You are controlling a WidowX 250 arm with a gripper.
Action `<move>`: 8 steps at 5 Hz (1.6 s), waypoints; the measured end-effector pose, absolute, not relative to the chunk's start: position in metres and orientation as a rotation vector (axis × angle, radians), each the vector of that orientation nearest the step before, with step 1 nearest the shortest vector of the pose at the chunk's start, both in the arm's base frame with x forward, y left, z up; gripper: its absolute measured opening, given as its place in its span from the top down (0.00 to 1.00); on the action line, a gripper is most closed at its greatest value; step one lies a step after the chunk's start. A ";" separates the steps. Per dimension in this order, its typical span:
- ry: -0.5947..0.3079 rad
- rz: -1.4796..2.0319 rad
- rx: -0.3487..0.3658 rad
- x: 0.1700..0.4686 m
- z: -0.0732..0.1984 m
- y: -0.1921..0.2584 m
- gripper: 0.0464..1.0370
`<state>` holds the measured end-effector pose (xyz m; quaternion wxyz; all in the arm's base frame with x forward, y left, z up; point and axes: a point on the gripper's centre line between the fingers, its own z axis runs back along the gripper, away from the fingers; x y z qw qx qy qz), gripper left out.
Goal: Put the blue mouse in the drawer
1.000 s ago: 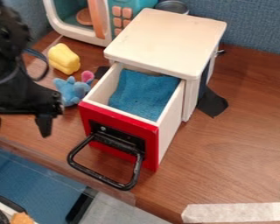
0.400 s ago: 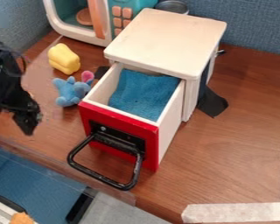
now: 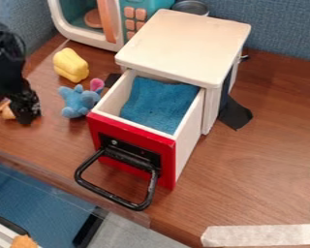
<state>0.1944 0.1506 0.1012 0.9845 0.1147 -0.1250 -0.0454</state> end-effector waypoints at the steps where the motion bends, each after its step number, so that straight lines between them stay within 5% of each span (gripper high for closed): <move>1: -0.258 -0.223 0.249 0.215 0.105 0.156 0.04; 4: -0.135 -0.777 0.261 0.268 0.087 0.161 0.04; 8: -0.029 -0.783 0.235 0.295 0.050 0.165 0.04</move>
